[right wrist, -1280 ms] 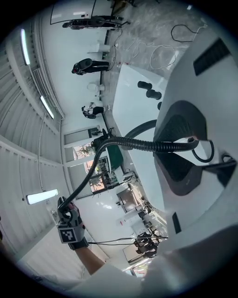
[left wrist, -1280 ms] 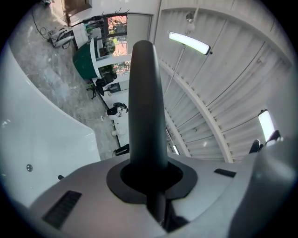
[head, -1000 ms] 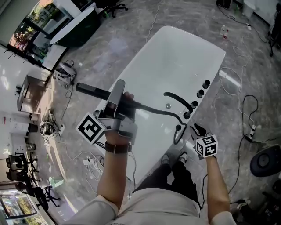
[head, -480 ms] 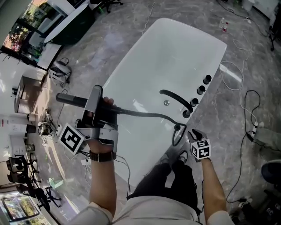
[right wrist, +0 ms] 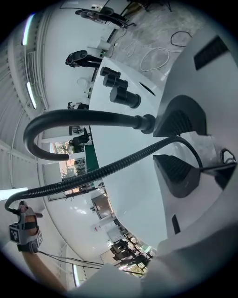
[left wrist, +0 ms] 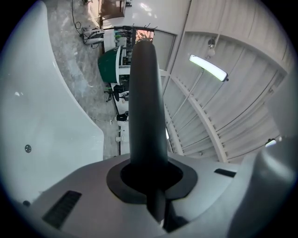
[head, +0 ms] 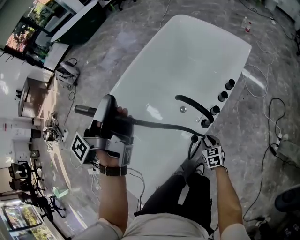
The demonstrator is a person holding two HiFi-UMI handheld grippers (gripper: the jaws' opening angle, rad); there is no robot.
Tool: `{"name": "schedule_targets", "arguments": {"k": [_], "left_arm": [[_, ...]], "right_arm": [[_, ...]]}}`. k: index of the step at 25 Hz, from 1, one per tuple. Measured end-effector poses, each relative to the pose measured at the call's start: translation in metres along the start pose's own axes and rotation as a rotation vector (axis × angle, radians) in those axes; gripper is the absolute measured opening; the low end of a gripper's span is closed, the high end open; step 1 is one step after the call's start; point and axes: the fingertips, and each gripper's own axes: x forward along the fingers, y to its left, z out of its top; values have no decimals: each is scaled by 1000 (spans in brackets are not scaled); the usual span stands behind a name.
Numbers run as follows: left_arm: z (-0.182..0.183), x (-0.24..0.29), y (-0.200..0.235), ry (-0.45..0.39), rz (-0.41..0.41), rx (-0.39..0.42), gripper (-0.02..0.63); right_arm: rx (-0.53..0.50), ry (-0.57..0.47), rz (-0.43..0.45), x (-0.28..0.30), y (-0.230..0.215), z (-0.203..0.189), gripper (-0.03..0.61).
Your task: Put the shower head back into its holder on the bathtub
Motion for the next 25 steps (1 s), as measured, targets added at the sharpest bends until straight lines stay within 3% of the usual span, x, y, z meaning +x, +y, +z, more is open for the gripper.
{"name": "schedule_targets", "arguments": {"k": [7,12,19,25], "left_arm": [[17,-9,2,-38,-26,-47,40],[17,-17,11,-38,-3,-37,40],[-29,-10,29,90,58,64,40],[-73,-5,36,201,104,149,40]], "right_arm": [[-41,29,-17,29,-1,-6,101],[2,24,-30,15,-9,-3,63],[261,-129,18,-73,-25,41,61],[332,-249,61,-148,-22,98,61]]}}
